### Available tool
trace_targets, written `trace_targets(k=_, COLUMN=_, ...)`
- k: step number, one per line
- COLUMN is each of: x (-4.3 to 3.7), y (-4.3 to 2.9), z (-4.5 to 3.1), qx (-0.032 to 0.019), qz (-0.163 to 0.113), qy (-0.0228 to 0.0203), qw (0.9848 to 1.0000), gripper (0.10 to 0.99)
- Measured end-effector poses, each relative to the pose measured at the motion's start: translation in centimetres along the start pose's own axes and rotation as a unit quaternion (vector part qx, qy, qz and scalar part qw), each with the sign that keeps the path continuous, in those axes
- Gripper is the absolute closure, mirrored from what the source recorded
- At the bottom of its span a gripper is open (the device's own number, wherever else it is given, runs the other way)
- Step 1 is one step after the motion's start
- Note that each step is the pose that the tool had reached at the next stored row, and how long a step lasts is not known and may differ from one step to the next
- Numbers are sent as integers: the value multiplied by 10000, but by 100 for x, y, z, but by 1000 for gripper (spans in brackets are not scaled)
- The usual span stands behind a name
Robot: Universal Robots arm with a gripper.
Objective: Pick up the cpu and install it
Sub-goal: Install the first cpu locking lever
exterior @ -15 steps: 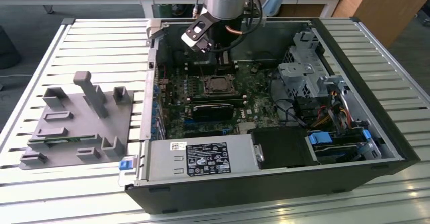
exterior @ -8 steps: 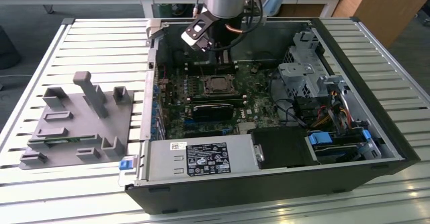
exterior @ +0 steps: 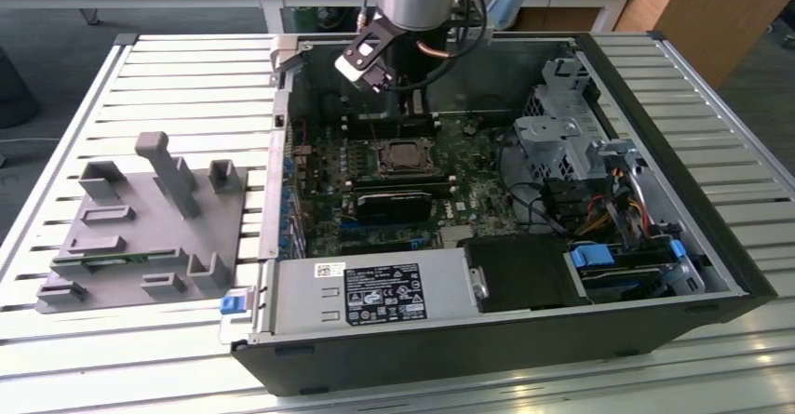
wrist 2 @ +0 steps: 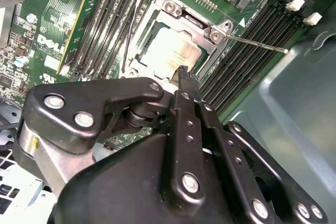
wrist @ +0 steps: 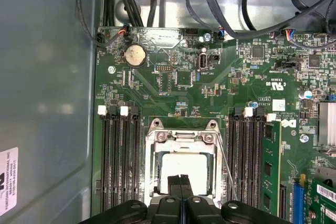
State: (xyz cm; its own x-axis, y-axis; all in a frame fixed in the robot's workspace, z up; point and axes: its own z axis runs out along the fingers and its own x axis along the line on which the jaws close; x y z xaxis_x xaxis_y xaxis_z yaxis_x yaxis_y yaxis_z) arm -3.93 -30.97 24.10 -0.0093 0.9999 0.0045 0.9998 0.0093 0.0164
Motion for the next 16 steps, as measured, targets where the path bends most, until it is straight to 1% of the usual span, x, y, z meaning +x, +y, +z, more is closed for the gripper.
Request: trace_targets(k=16, x=0, y=0, z=-40, qx=1, qz=0, qy=-2, qw=10000, gripper=980)
